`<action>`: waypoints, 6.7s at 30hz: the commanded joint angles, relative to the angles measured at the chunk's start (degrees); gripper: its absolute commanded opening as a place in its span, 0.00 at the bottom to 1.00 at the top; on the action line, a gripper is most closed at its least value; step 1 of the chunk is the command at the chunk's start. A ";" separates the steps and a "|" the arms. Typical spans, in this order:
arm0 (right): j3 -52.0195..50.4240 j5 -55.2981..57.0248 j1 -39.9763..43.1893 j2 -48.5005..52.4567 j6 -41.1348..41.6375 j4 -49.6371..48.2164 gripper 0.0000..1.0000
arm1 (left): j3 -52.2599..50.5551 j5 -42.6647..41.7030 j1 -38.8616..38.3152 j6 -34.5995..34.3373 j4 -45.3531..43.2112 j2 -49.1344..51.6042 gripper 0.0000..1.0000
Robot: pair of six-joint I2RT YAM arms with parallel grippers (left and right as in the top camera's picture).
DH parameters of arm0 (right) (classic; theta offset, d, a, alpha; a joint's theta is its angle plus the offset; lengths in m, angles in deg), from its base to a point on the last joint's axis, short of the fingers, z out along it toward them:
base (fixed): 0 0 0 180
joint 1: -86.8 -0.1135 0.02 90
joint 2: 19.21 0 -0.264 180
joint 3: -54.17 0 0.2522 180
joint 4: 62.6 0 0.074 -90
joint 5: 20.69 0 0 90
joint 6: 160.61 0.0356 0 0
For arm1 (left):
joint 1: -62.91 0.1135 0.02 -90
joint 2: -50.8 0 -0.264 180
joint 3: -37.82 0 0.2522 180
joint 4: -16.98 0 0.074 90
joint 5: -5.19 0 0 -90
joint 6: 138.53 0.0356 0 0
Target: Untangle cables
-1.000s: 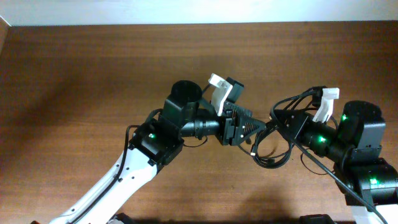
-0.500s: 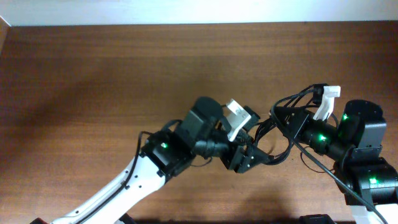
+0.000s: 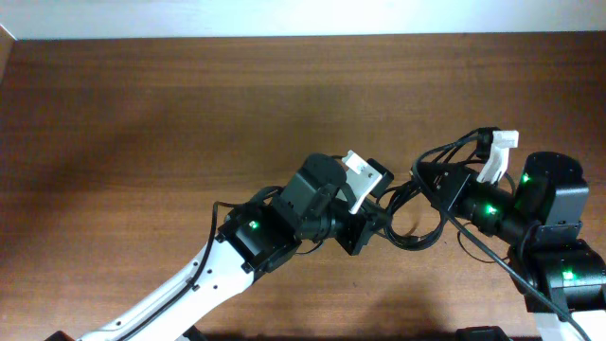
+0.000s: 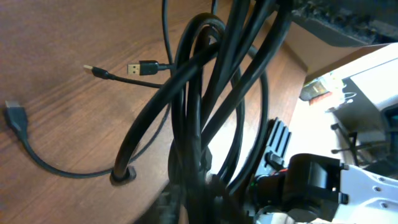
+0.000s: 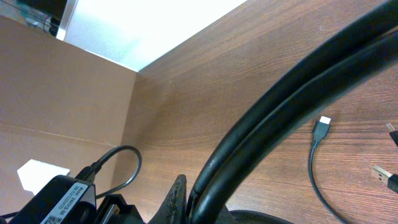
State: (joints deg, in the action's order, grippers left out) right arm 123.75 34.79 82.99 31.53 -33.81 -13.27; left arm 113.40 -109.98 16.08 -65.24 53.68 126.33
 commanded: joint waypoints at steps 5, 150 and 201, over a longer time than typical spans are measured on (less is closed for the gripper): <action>-0.13 -0.76 -0.31 -0.22 -1.05 -0.39 0.04 | 0.98 0.52 -0.15 -0.59 -1.40 -1.05 0.00; -0.13 -0.76 -0.31 -0.11 -2.14 0.68 0.04 | 1.88 -21.90 11.63 -19.39 -18.97 3.30 0.00; -0.13 -0.72 -0.31 -0.11 -2.95 -0.11 0.04 | 1.88 -6.54 16.24 14.78 16.90 2.56 0.99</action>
State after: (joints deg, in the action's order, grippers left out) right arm 123.75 34.35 82.99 31.55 -36.15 -12.16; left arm 114.41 -124.43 32.32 -52.39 68.37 130.17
